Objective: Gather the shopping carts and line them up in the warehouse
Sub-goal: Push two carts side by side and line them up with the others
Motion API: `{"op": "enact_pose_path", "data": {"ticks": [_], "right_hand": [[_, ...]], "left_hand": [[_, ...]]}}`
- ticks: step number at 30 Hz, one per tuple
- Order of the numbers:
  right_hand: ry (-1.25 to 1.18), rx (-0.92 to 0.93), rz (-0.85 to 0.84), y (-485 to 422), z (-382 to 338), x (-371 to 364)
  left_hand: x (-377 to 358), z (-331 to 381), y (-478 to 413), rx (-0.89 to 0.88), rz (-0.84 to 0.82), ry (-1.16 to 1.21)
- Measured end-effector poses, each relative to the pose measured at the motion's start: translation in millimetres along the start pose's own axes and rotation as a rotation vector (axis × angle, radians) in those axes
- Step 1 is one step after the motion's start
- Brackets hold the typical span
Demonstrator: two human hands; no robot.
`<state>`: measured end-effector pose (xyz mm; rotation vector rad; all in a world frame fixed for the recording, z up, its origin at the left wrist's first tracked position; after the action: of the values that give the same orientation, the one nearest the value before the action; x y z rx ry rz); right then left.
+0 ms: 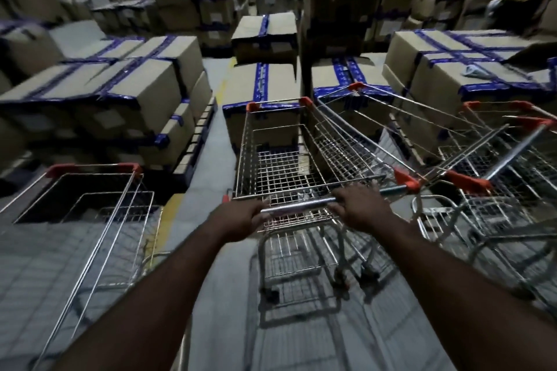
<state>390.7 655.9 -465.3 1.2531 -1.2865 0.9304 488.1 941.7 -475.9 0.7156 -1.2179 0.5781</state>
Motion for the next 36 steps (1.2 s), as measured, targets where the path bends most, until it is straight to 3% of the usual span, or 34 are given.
{"op": "enact_pose_path", "data": {"ticks": [3,7,12,18,23,28,36], "right_hand": [[-0.043,0.054,-0.072,-3,-17,-11],[-0.129,0.04,-0.036,2,-47,-19],[-0.164,0.074,-0.064,11,-81,-29],[-0.152,0.099,-0.061,28,-97,-42],[-0.153,0.071,-0.039,51,-125,-51],[-0.142,0.027,0.023,74,-149,-49],[-0.118,-0.088,0.084,138,-218,-72]], "left_hand": [[-6,-12,18,0.072,0.046,-0.089],[-2,-20,36,0.157,0.13,-0.2],[-9,-40,61,0.301,0.087,-0.204],[-25,-43,92,0.347,0.074,-0.17],[-24,-56,121,0.317,0.035,-0.123],[10,-63,174,0.193,-0.028,0.106],[-6,-107,273,0.141,-0.027,0.121]]}}
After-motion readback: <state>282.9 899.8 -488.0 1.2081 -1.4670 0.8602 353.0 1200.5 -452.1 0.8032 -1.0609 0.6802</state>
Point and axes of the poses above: each hand's wrist, its own y-axis away from the middle knuckle, its own x-axis out of the back of the hand, z = x × y, the point moved 1 cm from there along -y, towards the middle knuckle, and after that the axes turned 3 degrees about -y, right-handed, at the moved point
